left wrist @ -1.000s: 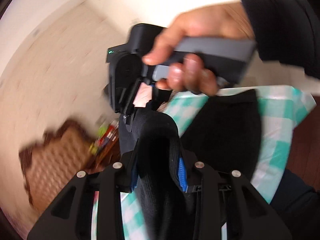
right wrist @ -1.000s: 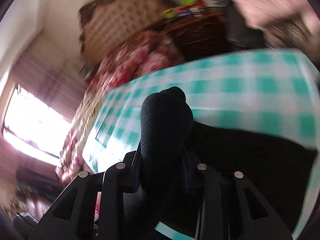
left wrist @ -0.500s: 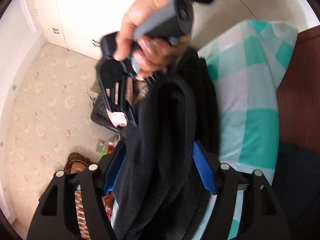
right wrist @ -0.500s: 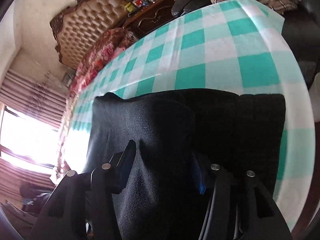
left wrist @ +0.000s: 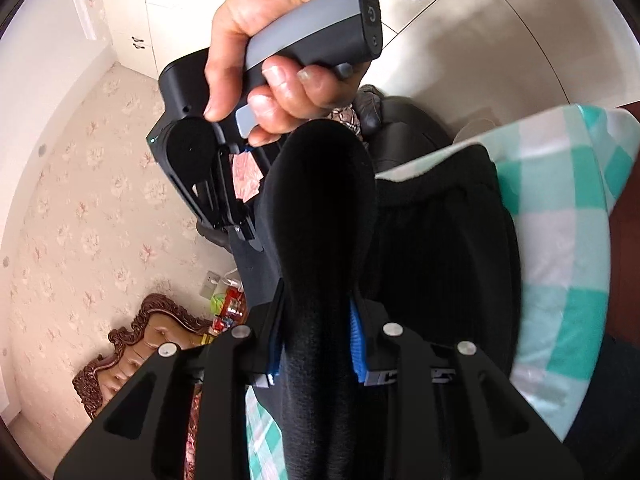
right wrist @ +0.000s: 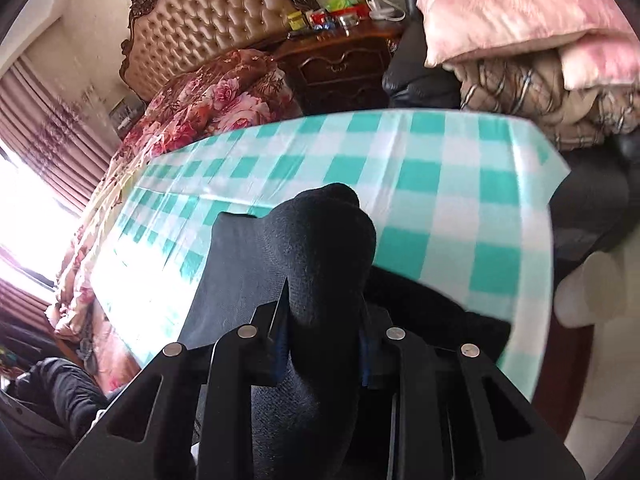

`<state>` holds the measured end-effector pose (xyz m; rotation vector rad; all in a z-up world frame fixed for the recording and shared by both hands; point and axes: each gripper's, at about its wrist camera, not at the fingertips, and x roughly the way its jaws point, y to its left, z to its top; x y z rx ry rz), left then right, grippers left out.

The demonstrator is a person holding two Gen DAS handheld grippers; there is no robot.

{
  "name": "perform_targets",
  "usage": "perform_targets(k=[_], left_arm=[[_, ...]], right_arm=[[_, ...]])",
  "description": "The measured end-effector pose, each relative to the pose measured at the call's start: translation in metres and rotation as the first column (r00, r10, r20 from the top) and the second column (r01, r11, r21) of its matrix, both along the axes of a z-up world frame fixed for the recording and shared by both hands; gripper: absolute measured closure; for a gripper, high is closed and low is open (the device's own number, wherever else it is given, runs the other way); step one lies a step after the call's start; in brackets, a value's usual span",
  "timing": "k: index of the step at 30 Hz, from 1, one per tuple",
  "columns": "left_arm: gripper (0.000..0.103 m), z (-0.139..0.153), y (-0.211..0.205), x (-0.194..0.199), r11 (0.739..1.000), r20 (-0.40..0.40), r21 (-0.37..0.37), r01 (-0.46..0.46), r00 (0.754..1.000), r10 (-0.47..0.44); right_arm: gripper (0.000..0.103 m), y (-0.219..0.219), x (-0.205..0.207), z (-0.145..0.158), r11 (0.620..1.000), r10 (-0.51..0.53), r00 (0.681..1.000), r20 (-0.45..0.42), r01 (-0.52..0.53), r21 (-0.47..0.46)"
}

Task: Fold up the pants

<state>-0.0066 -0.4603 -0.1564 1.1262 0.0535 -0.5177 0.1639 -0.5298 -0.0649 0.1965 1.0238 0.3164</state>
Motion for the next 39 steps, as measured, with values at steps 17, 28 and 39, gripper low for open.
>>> perform_targets(k=[17, 28, 39], left_arm=[[0.037, -0.054, -0.065, 0.0, 0.994, -0.025, -0.034, 0.103, 0.994, -0.103], [0.034, -0.029, 0.117, 0.005, 0.982, -0.372, -0.187, -0.03, 0.927, -0.043], [0.075, -0.046, 0.138, 0.038, 0.978, -0.426, -0.166, -0.124, 0.904, 0.042]], right_arm=[[0.05, -0.081, -0.022, -0.093, 0.977, -0.178, 0.981, 0.075, 0.185, -0.101], [0.016, -0.075, -0.125, -0.072, 0.898, -0.418, 0.901, 0.119, 0.429, -0.093], [0.046, -0.076, -0.14, -0.111, 0.874, -0.482, 0.875, 0.045, 0.476, 0.095]])
